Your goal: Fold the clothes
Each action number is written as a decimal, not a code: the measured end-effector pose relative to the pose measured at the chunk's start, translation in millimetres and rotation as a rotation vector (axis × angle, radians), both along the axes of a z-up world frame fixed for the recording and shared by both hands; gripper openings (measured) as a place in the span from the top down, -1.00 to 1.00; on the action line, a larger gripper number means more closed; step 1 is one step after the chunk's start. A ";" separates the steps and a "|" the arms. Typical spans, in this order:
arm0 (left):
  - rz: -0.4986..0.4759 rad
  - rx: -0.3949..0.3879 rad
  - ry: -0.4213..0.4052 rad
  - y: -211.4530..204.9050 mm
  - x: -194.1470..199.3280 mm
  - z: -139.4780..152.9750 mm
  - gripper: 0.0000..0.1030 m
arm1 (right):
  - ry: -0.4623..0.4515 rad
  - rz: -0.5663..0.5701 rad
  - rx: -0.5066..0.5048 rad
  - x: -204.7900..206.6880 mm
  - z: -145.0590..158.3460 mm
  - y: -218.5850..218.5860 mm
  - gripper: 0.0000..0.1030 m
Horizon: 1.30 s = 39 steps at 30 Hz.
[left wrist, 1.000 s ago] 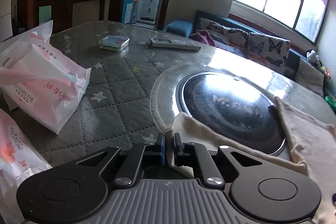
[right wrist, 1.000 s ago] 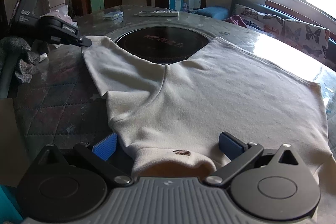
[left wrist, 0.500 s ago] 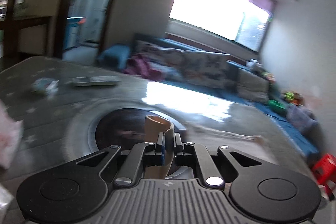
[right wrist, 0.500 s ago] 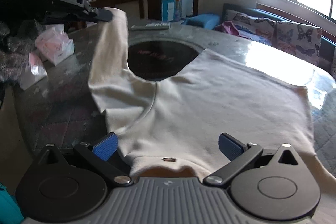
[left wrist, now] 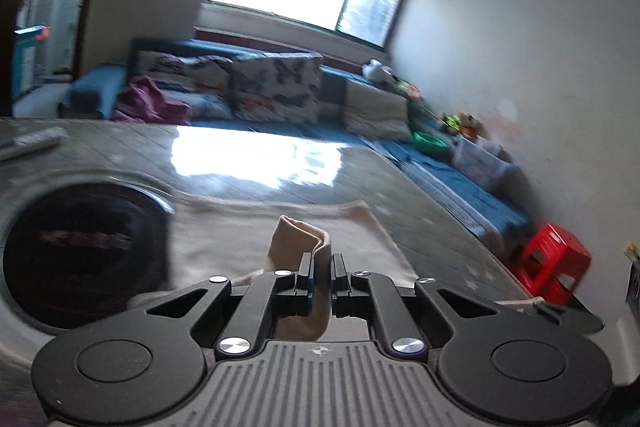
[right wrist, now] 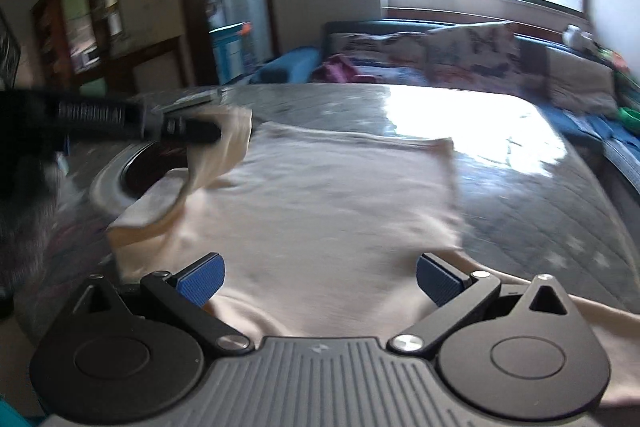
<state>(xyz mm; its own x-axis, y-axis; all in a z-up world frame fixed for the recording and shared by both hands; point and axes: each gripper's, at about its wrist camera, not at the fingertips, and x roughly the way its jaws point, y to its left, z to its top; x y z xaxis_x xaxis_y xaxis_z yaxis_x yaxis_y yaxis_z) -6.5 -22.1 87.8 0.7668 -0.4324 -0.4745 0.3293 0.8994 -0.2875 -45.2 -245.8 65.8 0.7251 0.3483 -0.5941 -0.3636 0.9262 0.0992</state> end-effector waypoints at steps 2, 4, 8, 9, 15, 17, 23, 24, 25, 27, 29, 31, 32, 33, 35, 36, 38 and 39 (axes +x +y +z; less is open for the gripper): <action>-0.031 0.006 0.013 -11.8 3.4 -7.2 0.84 | 0.006 -0.039 0.008 0.6 0.6 -11.6 -1.00; -0.061 0.013 0.030 -22.6 5.6 -15.5 0.84 | 0.008 -0.072 0.020 1.1 0.9 -21.4 -1.00; -0.119 0.036 0.050 -37.3 7.1 -29.9 0.81 | 0.010 -0.122 0.045 4.2 1.4 -35.5 -1.00; -0.132 0.041 0.055 -40.4 7.2 -33.4 0.78 | 0.013 -0.130 0.057 5.1 2.1 -38.9 -1.00; -0.165 0.083 0.058 -43.3 0.4 -41.3 0.39 | 0.035 -0.145 0.097 13.9 2.5 -42.7 -1.00; -0.159 0.095 0.050 -37.7 -3.2 -40.0 0.34 | 0.039 -0.136 0.098 16.0 1.7 -38.6 -1.00; -0.098 0.158 0.009 1.8 -20.7 -34.8 0.02 | 0.061 -0.071 0.091 25.9 -4.7 -19.2 -1.00; -0.079 0.173 0.005 9.4 -24.1 -35.1 -0.06 | 0.069 -0.060 0.095 28.5 -6.2 -15.6 -1.00; -0.060 0.188 0.002 17.1 -27.7 -35.6 -0.09 | 0.077 -0.048 0.099 31.2 -7.8 -12.1 -1.00; -0.023 0.211 0.001 32.3 -34.2 -36.5 -0.13 | 0.090 -0.025 0.111 37.7 -11.0 -6.3 -0.99; 0.010 0.216 0.013 46.6 -39.3 -38.1 -0.16 | 0.103 -0.004 0.125 44.8 -14.2 -0.9 -0.97; 0.039 0.219 0.026 59.0 -45.1 -40.6 -0.17 | 0.116 0.005 0.134 52.0 -17.7 2.3 -0.91; 0.046 0.225 0.032 62.9 -47.5 -42.8 -0.17 | 0.122 0.006 0.139 54.8 -19.5 2.7 -0.83; 0.053 0.232 0.037 66.5 -49.7 -45.0 -0.17 | 0.128 0.007 0.143 57.7 -21.3 3.1 -0.80; 0.060 0.246 0.045 71.1 -55.2 -49.7 -0.17 | 0.140 0.008 0.152 63.4 -24.9 3.9 -0.66; 0.060 0.246 0.051 72.5 -57.9 -51.3 -0.17 | 0.146 0.009 0.157 66.2 -26.7 4.3 -0.64; 0.059 0.242 0.063 75.2 -63.1 -54.6 -0.17 | 0.158 0.011 0.166 71.9 -30.3 5.1 -0.50; 0.057 0.243 0.064 75.0 -64.4 -55.9 -0.17 | 0.164 0.011 0.171 74.8 -32.1 5.5 -0.46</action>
<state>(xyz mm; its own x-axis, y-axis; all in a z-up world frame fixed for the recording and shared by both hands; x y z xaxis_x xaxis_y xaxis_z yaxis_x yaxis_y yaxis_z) -70.9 53.0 32.0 0.7515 -0.2568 -0.6078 0.2642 0.9612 -0.0795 29.6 -240.3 33.7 0.6195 0.4614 -0.6351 -0.3402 0.8869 0.3124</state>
